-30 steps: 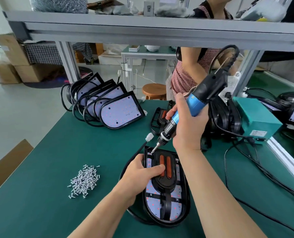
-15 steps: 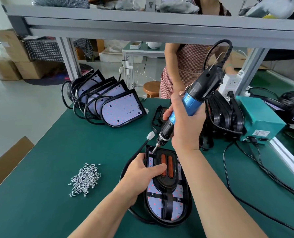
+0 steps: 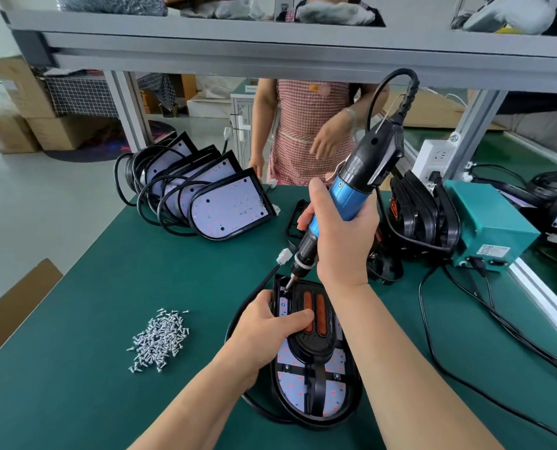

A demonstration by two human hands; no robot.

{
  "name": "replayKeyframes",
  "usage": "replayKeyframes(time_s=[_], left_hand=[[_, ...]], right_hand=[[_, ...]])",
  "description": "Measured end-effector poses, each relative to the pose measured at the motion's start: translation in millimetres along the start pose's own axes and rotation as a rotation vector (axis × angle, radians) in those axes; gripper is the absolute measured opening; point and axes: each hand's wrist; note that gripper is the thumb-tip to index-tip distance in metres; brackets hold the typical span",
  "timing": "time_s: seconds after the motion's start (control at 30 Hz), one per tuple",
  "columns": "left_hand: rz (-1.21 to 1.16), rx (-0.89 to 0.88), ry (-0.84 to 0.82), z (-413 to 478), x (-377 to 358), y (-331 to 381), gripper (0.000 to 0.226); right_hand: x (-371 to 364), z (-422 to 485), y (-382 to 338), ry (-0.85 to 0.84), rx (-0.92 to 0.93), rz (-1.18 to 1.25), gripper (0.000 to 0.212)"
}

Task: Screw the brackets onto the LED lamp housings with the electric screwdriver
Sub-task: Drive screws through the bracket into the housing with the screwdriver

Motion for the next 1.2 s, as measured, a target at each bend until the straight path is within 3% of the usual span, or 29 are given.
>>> replayKeyframes(time_s=[0.33, 0.5, 0.67, 0.9, 1.07, 1.2], left_hand=[[0.007, 0.009, 0.006, 0, 2, -1, 0.042], [-0.011, 0.016, 0.026, 0, 0, 2, 0.069], [0.009, 0.029, 0.016, 1, 2, 0, 0.038], [0.025, 0.032, 0.016, -3, 2, 5, 0.044], [0.047, 0.027, 0.026, -5, 3, 7, 0.041], [0.072, 0.019, 0.019, -6, 4, 8, 0.042]], right_hand=[[3, -8, 3, 0.003, 0.049, -0.065, 0.021], [4, -9, 5, -0.009, 0.047, -0.056, 0.021], [4, -11, 7, -0.022, 0.019, -0.039, 0.019], [15, -5, -6, 0.039, -0.082, 0.047, 0.027], [25, 18, -47, 0.167, 0.063, 0.105, 0.026], [62, 22, -54, 0.414, 0.021, 0.115, 0.032]])
Point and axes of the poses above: each hand's wrist, its own z-axis towards the middle knuckle, its own x-axis out of the back of the hand, y = z × x, and after that the axes turned 5 degrees about y, right-handed
